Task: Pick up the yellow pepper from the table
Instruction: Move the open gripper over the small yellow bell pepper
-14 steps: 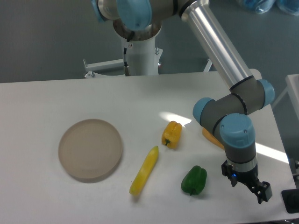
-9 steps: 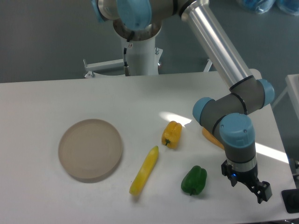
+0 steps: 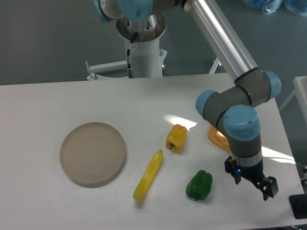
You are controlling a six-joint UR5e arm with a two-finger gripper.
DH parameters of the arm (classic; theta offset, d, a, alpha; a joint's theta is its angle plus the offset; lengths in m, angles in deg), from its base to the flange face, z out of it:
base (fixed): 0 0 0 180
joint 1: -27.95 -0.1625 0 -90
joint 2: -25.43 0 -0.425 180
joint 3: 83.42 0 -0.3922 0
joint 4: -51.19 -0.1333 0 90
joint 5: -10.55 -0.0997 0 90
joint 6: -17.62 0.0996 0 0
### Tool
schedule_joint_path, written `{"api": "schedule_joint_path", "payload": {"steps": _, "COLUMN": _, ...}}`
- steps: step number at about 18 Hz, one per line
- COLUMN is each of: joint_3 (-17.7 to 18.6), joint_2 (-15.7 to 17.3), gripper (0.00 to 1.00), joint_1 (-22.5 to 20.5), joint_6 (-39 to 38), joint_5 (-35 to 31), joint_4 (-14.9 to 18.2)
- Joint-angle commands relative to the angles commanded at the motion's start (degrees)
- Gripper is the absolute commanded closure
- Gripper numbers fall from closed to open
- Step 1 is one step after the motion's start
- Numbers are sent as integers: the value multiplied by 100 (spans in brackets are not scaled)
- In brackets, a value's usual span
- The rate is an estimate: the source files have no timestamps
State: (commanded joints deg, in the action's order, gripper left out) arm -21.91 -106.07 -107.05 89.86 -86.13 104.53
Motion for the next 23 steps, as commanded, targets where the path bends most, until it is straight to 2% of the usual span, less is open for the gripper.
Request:
{"api": "schedule_joint_path", "payload": {"steps": 7, "joint_3": 1055, "joint_2": 1125, "gripper": 0, "joint_1": -369, "joint_6": -44, "joint_5": 289, "joint_4": 1002}}
{"api": "schedule_joint_path", "payload": {"steps": 11, "joint_3": 1810, "joint_2": 1688, "gripper": 0, "joint_1": -633, "joint_6": -315, "joint_5": 1061, "joint_4": 1038}}
{"api": "schedule_joint_path", "payload": {"steps": 14, "joint_3": 2260, "joint_2": 1944, "gripper": 0, "joint_1": -660, "joint_6": -649, "joint_5": 1493, "joint_4": 976}}
{"api": "schedule_joint_path", "payload": {"steps": 18, "joint_3": 2559, "joint_2": 1944, "gripper": 0, "joint_1": -554, "joint_6": -1106, "joint_5": 1661, "joint_4": 863}}
{"api": "schedule_joint_path", "payload": {"steps": 21, "joint_3": 2971, "joint_2": 1944, "gripper": 0, "joint_1": -511, "joint_6": -1440, "joint_5": 1880, "joint_4": 258}}
{"api": "schedule_joint_path", "payload": {"steps": 23, "joint_3": 3183, "joint_2": 1935, "gripper": 0, "joint_1": -458, "joint_6": -1459, "joint_5": 1881, "joint_4": -16}}
